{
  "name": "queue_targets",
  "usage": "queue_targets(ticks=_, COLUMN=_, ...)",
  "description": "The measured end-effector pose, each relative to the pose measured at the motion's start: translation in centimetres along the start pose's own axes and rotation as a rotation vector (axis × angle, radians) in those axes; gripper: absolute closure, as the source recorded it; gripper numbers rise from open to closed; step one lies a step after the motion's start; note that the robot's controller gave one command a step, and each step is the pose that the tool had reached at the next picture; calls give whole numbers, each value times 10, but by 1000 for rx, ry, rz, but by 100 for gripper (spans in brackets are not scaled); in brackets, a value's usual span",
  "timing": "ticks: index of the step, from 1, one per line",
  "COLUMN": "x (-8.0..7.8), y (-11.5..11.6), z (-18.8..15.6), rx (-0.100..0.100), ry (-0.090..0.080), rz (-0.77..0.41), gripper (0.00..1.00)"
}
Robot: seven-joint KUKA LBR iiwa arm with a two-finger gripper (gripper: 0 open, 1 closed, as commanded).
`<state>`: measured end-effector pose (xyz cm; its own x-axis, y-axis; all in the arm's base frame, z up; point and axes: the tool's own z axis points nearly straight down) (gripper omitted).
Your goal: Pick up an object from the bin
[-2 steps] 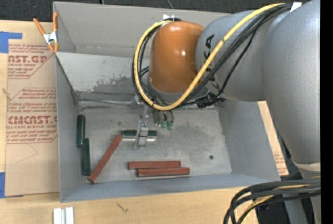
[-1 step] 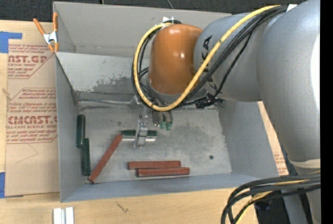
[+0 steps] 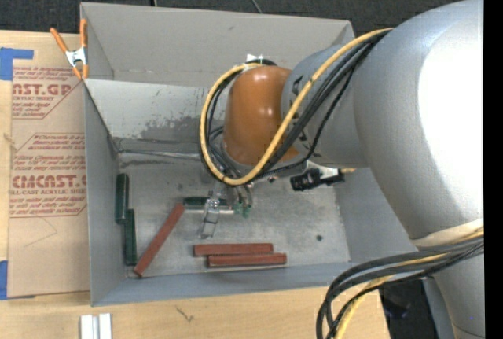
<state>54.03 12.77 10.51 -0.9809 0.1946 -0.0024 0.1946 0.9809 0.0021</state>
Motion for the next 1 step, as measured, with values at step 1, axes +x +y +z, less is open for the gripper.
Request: queue_targets(ticks=1, x=-21, y=8, z=35, rx=1, ry=1, rz=96, gripper=100)
